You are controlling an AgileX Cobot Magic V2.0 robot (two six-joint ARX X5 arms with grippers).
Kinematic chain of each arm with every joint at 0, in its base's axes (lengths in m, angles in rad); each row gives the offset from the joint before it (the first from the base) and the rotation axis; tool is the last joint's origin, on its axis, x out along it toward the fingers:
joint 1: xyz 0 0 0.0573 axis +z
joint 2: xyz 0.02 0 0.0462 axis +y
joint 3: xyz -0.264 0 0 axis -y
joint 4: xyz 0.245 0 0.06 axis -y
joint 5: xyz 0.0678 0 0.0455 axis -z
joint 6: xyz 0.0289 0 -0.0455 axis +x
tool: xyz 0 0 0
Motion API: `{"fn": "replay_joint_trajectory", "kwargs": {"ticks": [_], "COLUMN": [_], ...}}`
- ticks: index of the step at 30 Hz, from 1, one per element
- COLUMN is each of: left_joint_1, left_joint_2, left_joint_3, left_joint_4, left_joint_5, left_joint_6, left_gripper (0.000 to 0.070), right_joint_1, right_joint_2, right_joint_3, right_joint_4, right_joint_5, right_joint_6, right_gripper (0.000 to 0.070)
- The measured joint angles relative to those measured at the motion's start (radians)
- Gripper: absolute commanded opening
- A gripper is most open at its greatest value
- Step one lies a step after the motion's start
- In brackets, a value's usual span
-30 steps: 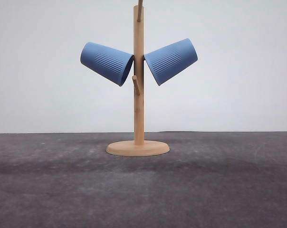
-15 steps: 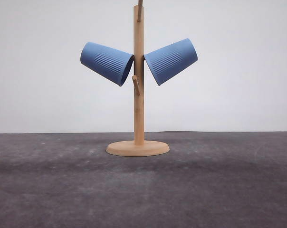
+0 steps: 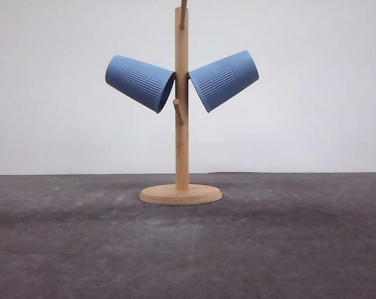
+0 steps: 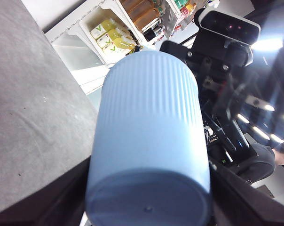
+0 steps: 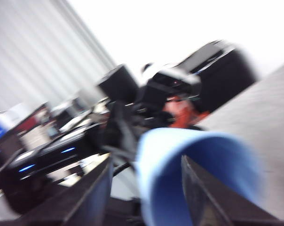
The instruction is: Place three cups
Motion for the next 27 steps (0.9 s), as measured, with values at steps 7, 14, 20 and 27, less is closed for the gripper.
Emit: {"fn": "replay_joint_trajectory", "kwargs": {"ticks": [7,14,20,27], "left_joint_1": [0.0,0.0,0.0,-0.012], "left_joint_2": [0.0,0.0,0.001,0.002], "left_joint_3": [0.0,0.0,0.0,0.002], "left_joint_4": [0.0,-0.047,-0.166,-0.359], "left_joint_5": [-0.001,-0.043,-0.146,-0.332], "left_joint_6": [0.001,0.041,0.154,0.361], "left_gripper": [0.0419,0.0358,0.0353,0.0353], "right_joint_1": [-0.145,-0.246,-0.26,-0.26], "right_joint_2": [-0.075,-0.134,-0.135,-0.135], "right_joint_3": [0.0,0.001,0.001,0.001], "right_joint_4": [-0.161,-0.234,-0.292,-0.335], "right_joint_5": [0.029,0.03,0.029,0.03], "right_joint_6": [-0.094,-0.156,-0.19,-0.228], "right_gripper": [0.0291,0.0292,0.0292,0.0292]}}
